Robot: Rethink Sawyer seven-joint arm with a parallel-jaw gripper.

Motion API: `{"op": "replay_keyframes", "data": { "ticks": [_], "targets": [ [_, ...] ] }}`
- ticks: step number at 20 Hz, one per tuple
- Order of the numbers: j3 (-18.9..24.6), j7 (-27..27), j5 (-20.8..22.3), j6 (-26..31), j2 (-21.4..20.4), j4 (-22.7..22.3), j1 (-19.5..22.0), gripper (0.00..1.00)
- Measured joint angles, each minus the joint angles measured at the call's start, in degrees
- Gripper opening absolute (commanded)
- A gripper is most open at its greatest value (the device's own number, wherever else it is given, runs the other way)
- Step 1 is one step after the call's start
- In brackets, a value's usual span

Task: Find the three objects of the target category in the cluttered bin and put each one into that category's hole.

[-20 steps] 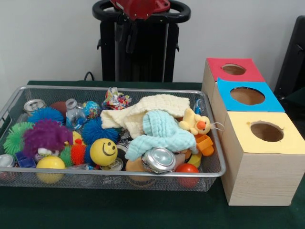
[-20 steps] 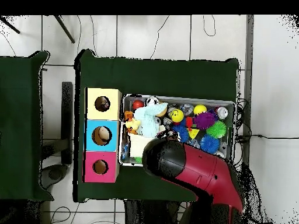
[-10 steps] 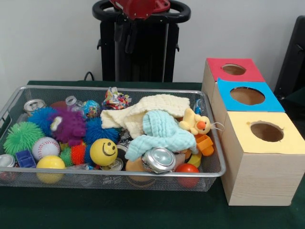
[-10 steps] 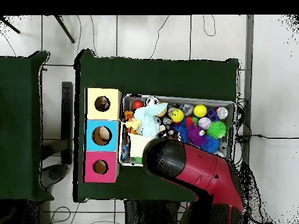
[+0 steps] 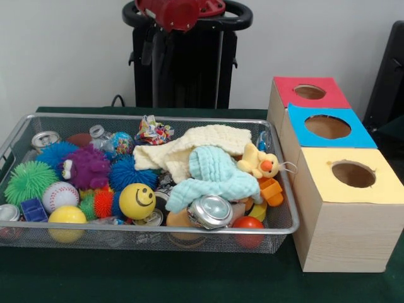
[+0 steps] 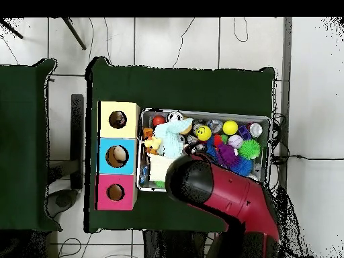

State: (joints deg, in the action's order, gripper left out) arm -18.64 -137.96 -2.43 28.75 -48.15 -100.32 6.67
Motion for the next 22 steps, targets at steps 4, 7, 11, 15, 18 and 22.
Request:
{"op": "replay_keyframes", "data": {
  "ticks": [4, 7, 11, 15, 18, 22],
  "targets": [
    [0.6, 0.0, 0.0, -3.4, 1.2, 0.0, 1.2, 1.00],
    [1.2, 0.0, 0.0, -6.1, 2.6, 0.0, 2.6, 1.00],
    [1.9, 0.0, 0.0, -8.6, 5.0, 0.0, 4.1, 1.00],
    [2.4, 0.0, 0.0, -9.1, 6.3, 0.0, 4.9, 1.00],
    [3.0, 0.0, 0.0, -9.1, 7.3, 0.0, 5.1, 1.00],
    [4.6, 0.0, 0.0, -9.1, 7.9, 0.0, 5.1, 1.00]
  ]
}}
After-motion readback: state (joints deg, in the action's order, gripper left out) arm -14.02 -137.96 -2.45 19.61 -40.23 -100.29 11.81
